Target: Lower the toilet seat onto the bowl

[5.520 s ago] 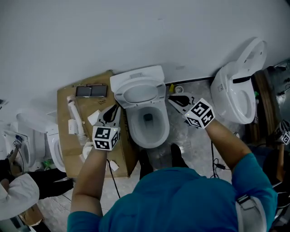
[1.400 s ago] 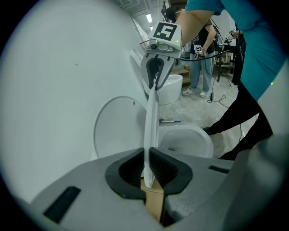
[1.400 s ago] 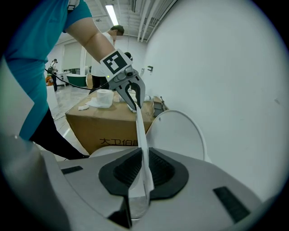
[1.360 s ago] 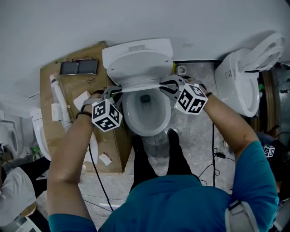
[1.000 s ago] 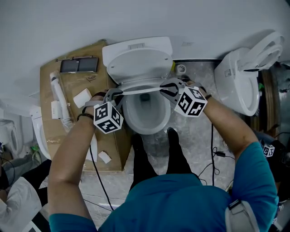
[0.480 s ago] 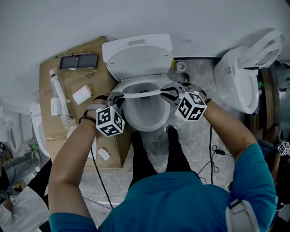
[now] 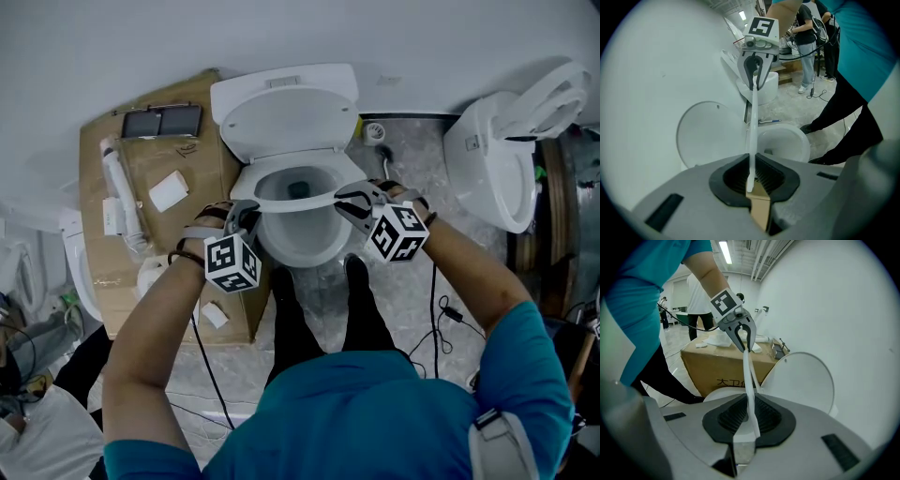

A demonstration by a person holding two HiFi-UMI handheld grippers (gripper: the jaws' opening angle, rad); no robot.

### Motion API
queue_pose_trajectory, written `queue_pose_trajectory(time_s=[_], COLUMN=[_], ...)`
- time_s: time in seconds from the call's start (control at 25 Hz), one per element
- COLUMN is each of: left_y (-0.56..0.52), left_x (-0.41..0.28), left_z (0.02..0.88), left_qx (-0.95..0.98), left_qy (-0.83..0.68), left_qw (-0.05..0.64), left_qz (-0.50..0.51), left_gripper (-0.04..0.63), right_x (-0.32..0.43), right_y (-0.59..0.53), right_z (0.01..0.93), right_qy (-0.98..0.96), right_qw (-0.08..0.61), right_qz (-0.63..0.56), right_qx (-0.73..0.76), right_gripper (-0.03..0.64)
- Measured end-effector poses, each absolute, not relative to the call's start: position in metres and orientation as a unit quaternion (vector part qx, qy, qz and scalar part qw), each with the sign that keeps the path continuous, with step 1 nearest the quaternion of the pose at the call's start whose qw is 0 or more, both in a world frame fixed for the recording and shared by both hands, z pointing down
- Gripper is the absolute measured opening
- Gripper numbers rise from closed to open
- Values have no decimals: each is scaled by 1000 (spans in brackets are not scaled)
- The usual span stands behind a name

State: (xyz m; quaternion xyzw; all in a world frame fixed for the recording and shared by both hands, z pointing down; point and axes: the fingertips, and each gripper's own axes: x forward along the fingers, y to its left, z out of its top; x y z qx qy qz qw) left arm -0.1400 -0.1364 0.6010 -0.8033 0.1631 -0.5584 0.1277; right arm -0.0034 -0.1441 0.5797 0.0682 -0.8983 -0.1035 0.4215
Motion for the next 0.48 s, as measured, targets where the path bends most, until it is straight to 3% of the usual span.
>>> queue_pose_trajectory(time_s=[0.48], left_y=[-99], left_x=[-136], left_z=[623], left_qx=[-791], left_qy=[135], left_qw=[136], left_qz=[-582], left_gripper=[40], right_x=[0], right_y=[-107], right_z=[603], right_qy=[-894], right_qw=[434], right_qz=[-105], right_qx=[42], right_gripper=[49])
